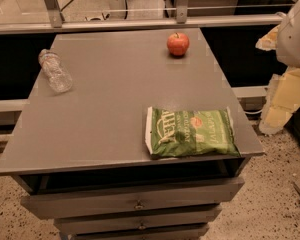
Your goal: Move apple near water bottle
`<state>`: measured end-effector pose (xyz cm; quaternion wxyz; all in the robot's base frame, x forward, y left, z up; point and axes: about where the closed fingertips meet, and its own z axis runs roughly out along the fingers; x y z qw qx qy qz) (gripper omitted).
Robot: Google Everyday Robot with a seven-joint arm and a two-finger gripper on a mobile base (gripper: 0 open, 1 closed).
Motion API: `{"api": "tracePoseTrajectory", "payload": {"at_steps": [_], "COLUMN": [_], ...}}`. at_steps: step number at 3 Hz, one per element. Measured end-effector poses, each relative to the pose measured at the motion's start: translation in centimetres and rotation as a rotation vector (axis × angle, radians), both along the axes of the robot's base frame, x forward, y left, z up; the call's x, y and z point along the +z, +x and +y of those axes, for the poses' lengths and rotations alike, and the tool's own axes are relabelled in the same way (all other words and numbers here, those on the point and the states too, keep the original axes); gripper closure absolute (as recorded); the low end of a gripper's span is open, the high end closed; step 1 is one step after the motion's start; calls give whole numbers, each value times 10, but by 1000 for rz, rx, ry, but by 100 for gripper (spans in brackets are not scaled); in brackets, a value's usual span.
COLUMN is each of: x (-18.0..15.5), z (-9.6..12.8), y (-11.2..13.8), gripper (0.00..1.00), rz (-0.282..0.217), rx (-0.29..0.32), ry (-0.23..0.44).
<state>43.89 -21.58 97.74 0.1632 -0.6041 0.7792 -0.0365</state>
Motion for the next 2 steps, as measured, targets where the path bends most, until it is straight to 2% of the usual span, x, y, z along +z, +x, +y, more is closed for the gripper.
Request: {"api": "tracePoseTrajectory", "payload": {"at_steps": [1, 2], "x": [1, -4], "z": [2, 3], "y": [2, 17], "gripper": [0, 0], "rz": [-16, -50], "rx": [7, 4], "ry": [3, 24]}}
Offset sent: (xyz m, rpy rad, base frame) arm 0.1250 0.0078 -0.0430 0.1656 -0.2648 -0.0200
